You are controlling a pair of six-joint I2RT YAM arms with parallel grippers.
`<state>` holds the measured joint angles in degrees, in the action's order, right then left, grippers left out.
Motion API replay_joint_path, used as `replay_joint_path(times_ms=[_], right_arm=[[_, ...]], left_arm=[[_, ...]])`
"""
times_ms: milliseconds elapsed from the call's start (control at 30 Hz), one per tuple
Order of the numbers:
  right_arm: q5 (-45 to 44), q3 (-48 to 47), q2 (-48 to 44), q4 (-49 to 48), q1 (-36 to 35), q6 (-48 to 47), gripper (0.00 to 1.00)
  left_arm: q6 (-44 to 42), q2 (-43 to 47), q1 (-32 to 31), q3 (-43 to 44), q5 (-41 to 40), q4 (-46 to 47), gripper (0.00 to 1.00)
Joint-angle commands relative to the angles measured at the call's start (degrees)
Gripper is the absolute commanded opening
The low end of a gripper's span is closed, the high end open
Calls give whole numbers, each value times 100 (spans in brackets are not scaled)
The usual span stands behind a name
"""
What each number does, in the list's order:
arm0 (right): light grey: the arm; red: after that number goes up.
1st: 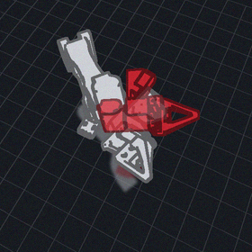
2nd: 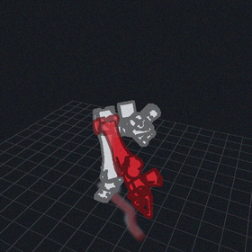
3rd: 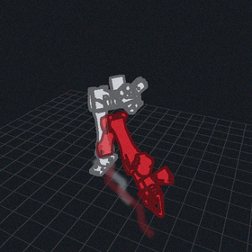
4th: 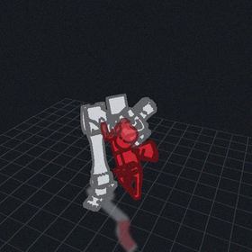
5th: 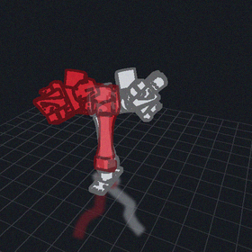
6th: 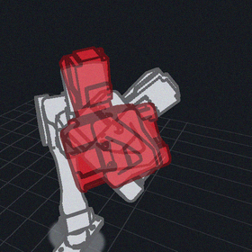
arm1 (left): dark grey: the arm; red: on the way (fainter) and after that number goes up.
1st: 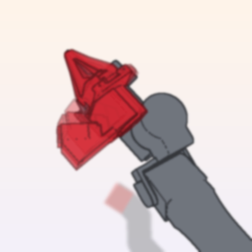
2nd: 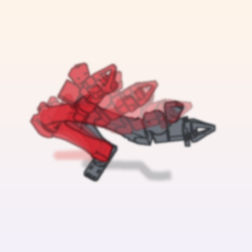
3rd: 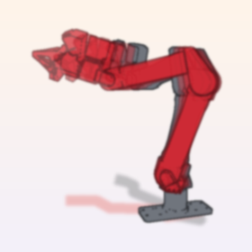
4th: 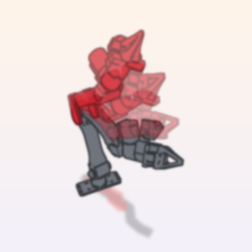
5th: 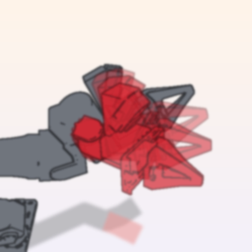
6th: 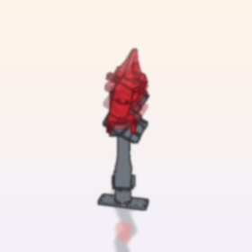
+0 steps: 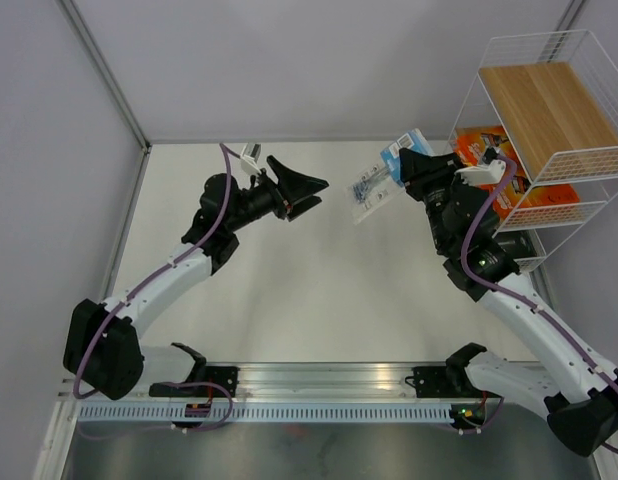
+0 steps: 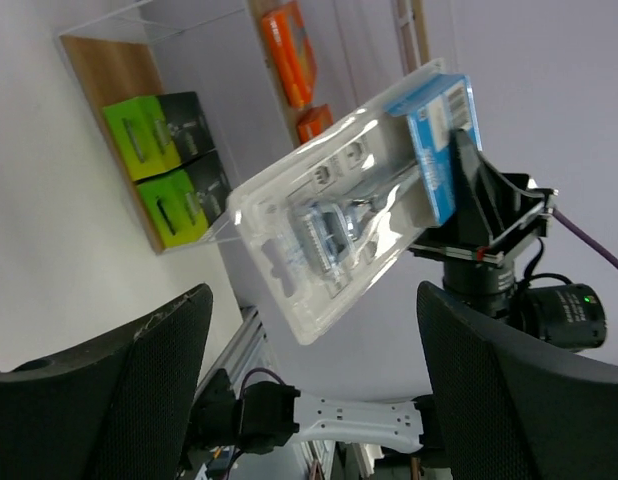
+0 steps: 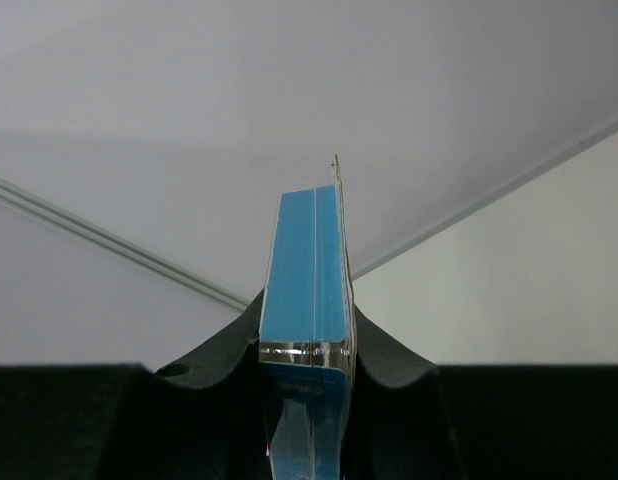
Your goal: Place and organize the shaving razors onto the shelf
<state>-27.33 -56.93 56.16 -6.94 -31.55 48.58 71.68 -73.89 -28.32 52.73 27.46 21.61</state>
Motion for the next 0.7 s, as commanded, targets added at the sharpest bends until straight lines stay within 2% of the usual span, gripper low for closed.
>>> replay_joint_path(times_ms=[0, 167, 367, 533, 633, 667], right_arm=[[131, -214, 132, -606, 0, 275, 1], [176, -196, 123, -809, 0, 328, 1], [228, -257, 35, -994, 0, 205, 1], [325, -170, 27, -1063, 0, 336, 1], [351, -134, 0, -1196, 0, 346, 1], [351, -143, 0, -1196, 0, 337, 2]], left_arm=[[302, -301, 1, 369, 488, 1082, 86], [470, -714, -42, 641, 751, 1276, 80], [145, -653, -69, 686, 532, 811, 80], [337, -907, -183, 1010, 698, 1170, 79], [364, -1224, -323, 1327, 848, 1214, 73], [382, -1320, -341, 1362, 883, 1371, 67]])
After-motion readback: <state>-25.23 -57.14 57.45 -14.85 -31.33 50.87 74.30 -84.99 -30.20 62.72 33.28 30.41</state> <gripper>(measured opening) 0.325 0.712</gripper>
